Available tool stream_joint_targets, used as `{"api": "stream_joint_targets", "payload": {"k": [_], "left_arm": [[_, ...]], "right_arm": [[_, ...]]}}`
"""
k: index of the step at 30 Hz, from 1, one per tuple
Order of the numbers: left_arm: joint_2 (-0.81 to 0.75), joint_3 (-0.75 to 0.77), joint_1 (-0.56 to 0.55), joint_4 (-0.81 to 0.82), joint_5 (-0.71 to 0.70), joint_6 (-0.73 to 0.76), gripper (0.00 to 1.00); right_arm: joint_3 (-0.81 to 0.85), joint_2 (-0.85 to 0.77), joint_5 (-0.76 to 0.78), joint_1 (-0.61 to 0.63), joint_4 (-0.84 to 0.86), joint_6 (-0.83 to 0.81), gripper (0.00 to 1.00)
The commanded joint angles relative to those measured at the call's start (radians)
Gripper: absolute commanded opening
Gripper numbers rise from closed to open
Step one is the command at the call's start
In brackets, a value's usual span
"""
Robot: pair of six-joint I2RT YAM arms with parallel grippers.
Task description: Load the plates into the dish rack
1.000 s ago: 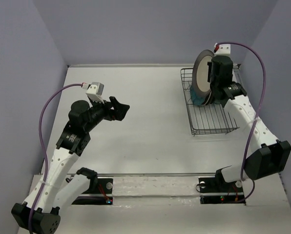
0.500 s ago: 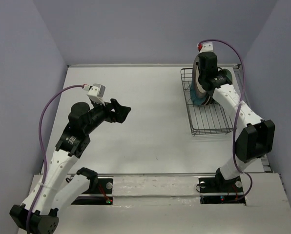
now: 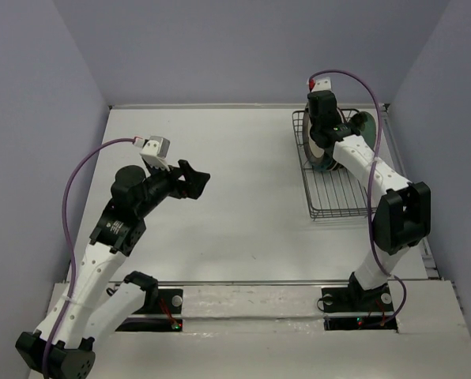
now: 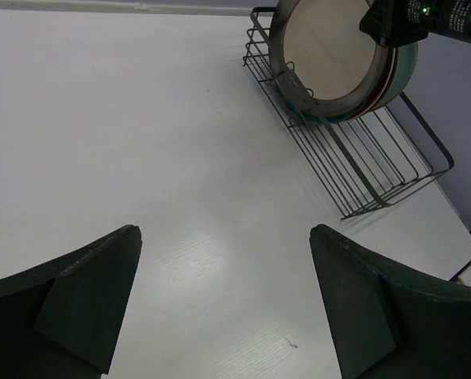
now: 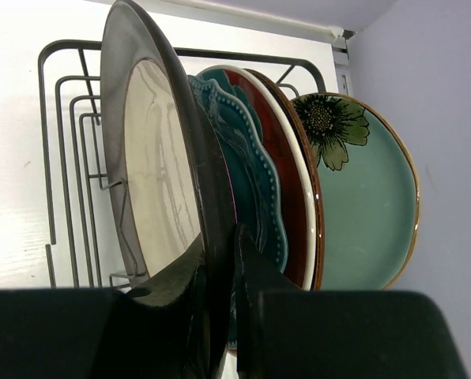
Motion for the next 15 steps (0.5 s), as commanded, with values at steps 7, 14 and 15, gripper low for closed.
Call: {"api": "stream_joint_targets", "payload": {"k": [7, 14, 15], "left_arm": [[-0.029, -0.004, -0.005, 0.034, -0.051, 0.024, 0.99], [-0.002, -0.007, -0.003, 0.028, -0.081, 0.027, 0.99], [-0.002, -0.008, -0.001, 0.028, -0.086, 0.027, 0.99]], "right_arm": [[-0.001, -0.038, -0.053, 0.01, 0.115, 0.109, 0.41], [0.005, -0.049, -0.072, 0.01, 0.086, 0.126, 0.52], [0.005, -0.055, -0.072, 0.01, 0.086, 0.127, 0.53]]}}
